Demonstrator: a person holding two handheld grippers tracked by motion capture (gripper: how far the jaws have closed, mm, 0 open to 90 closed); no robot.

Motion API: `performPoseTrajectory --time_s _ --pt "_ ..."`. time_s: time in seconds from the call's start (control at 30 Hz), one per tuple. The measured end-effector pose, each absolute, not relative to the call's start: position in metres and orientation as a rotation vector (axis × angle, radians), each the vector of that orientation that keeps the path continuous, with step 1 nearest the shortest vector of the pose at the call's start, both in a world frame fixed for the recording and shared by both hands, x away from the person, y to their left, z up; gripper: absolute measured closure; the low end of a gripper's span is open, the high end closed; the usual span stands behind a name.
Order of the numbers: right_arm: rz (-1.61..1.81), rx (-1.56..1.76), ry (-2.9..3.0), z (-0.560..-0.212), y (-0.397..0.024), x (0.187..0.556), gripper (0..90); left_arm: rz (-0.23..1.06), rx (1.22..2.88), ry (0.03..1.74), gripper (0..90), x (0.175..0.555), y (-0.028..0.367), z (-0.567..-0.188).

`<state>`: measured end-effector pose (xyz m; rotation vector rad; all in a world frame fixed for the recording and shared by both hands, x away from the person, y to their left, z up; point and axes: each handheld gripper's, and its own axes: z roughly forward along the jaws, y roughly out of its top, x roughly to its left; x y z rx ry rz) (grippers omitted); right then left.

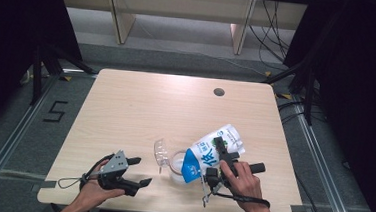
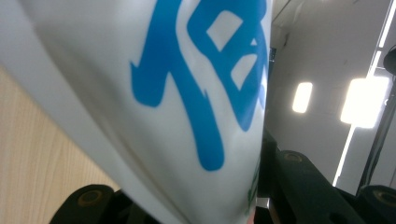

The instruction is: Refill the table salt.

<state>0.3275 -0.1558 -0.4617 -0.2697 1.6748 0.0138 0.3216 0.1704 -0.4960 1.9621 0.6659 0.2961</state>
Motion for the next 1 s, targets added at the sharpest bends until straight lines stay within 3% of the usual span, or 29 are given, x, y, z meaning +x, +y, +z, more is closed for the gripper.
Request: performPoseTrajectory --time_s 1.0 --pt "0.004 -0.284 1.669 -0.4603 -0.1544 0.327 72.7 0.299 1.964 0.665 19.0 0.3215 0.1704 -0.4958"
